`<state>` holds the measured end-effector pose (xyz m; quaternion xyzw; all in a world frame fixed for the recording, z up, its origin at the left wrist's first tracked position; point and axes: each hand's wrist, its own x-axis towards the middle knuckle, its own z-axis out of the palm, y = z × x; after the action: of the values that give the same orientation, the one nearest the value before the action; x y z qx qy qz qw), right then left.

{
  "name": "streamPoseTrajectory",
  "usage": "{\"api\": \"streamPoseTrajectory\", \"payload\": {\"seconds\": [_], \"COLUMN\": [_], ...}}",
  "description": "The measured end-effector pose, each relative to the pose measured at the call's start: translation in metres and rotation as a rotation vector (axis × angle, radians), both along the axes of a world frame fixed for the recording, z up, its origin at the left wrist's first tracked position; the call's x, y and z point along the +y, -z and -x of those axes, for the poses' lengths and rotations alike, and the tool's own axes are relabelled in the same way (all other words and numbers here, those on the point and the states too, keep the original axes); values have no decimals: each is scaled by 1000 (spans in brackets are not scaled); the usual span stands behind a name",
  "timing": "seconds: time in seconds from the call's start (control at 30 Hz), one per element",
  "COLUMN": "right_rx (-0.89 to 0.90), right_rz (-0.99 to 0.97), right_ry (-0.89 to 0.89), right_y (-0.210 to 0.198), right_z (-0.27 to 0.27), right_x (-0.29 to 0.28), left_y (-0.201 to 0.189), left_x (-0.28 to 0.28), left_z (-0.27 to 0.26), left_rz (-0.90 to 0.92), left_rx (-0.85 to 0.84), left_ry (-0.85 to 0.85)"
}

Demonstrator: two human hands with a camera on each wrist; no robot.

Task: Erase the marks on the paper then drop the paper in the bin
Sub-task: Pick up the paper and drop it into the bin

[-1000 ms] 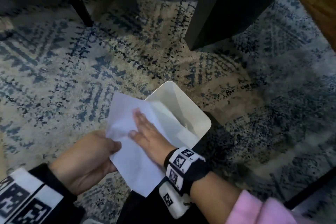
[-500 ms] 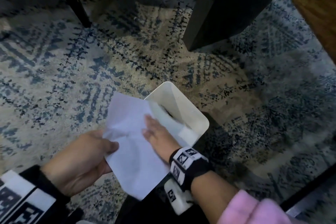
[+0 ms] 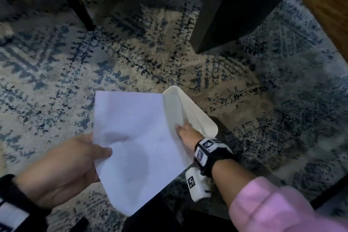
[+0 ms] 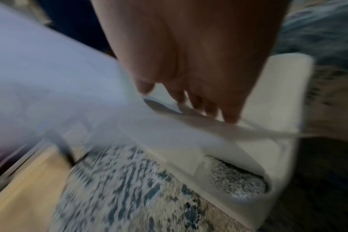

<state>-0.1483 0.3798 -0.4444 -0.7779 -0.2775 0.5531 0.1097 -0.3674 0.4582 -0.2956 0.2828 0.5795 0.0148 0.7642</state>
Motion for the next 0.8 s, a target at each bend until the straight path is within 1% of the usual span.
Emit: {"api": "streamPoseTrajectory", "payload": {"seconds": [0.03, 0.07, 0.13, 0.2, 0.23, 0.3, 0.33, 0.37, 0.4, 0.43, 0.47, 0.5, 0.53, 0.6, 0.67, 0.7, 0.77, 0.8], "right_rx": [-44, -82, -107, -37, 14, 89, 123, 142, 137, 102, 46, -5, -42, -73, 1, 59, 112, 90], "right_rz": [61, 41, -140, -308, -376, -450, -459, -435, -359, -243, -136, -79, -93, -283, -482, -537, -549, -514], "right_ry": [6, 1, -5, -59, -113, -286, -349, -374, -353, -296, -220, -162, -152, -250, -327, -350, -373, -375], "right_y": [1, -2, -13, -27, -33, -44, -42, -33, -23, -14, -8, -8, -12, -33, -60, -68, -73, -70], "right_z": [-5, -6, 7, 32, 46, 72, 80, 80, 75, 65, 54, 43, 37, 44, 66, 76, 85, 82], "right_x": [-1, 1, 7, 9, 8, 2, -4, -11, -16, -20, -24, -26, -26, -18, -11, -10, -13, -18], "left_y": [1, 3, 11, 19, 21, 27, 28, 29, 30, 30, 30, 31, 32, 32, 34, 33, 29, 29], "left_x": [2, 2, 1, -2, -3, -5, -6, -6, -6, -6, -5, -5, -5, -5, -7, -8, -8, -6], "left_z": [2, 3, 1, -6, -10, -17, -18, -18, -16, -13, -10, -7, -5, -8, -16, -21, -24, -23], "left_rz": [0, 2, 6, 6, 11, 22, 25, 30, 29, 24, 17, 14, 12, 6, -3, -10, -11, -11], "left_rx": [10, 21, 42, 58, 54, 24, 11, 8, 5, 7, 9, 13, 10, 18, 2, -18, -53, -53], "left_ry": [-4, -2, 1, -13, -23, -31, -30, -32, -37, -39, -40, -45, -44, -44, -29, -16, -8, -31]}}
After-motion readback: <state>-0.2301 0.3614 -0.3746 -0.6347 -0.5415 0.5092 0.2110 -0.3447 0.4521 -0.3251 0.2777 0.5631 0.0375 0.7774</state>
